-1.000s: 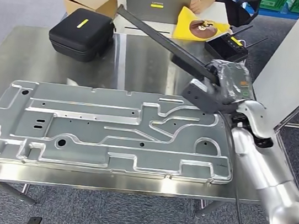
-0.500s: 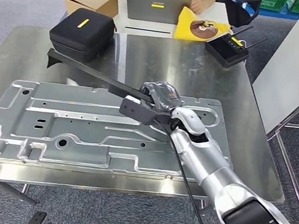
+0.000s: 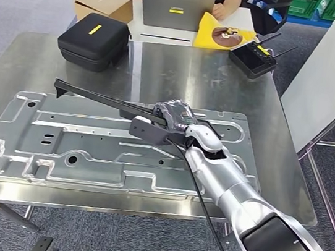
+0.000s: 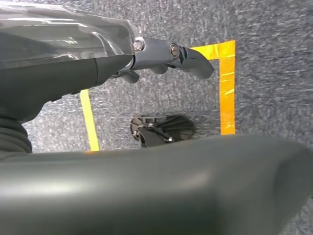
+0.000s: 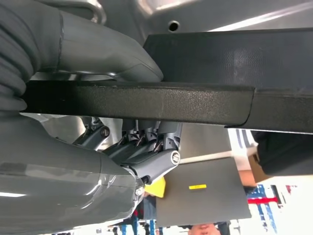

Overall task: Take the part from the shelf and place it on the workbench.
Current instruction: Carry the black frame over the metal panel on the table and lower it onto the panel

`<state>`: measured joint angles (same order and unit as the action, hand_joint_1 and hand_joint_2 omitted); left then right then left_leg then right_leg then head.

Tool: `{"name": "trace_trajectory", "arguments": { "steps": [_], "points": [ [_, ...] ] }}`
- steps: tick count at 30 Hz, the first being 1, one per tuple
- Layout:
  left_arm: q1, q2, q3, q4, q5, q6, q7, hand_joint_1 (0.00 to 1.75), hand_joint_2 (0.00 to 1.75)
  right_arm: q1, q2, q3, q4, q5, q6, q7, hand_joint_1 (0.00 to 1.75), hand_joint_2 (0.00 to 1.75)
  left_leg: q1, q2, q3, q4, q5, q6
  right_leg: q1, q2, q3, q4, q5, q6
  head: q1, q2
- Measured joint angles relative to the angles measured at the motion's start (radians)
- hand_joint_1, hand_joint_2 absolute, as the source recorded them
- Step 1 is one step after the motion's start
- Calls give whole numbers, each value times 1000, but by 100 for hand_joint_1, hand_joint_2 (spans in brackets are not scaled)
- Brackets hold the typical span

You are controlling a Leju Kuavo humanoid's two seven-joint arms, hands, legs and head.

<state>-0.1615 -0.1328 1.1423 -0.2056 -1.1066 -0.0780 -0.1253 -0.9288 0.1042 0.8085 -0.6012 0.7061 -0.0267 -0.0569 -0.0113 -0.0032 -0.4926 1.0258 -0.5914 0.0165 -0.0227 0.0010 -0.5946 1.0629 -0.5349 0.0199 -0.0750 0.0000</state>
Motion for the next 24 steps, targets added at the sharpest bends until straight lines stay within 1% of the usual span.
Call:
{"name": "trace_trajectory", "arguments": {
  "steps": [4,6,10,18,24],
  "points": [
    [-1,0,-1,0,7,-6,-20,0,175,-2,0,5,28,0,0,-3,0,0,0,0,3,0,0,0,0,0,3,0,0,0,0,0],
    [-1,0,-2,0,9,-12,-27,0,175,3,-1,7,41,-2,1,-5,0,0,0,0,3,0,0,0,0,0,3,-1,0,0,0,0],
    [0,0,-10,0,-2,-11,-45,0,0,21,-6,9,59,-11,4,-9,0,0,0,0,2,0,0,0,0,0,2,-1,0,0,0,0],
    [0,0,-32,0,-14,8,-52,0,0,31,-20,6,72,-42,7,-34,0,0,0,0,-1,0,0,0,0,0,-2,-1,0,0,0,0],
    [0,-1,-39,0,-11,15,-49,0,0,43,-30,-25,65,-130,28,-108,0,0,0,0,-2,0,0,0,0,0,-2,-1,0,0,0,0]
  ]
}}
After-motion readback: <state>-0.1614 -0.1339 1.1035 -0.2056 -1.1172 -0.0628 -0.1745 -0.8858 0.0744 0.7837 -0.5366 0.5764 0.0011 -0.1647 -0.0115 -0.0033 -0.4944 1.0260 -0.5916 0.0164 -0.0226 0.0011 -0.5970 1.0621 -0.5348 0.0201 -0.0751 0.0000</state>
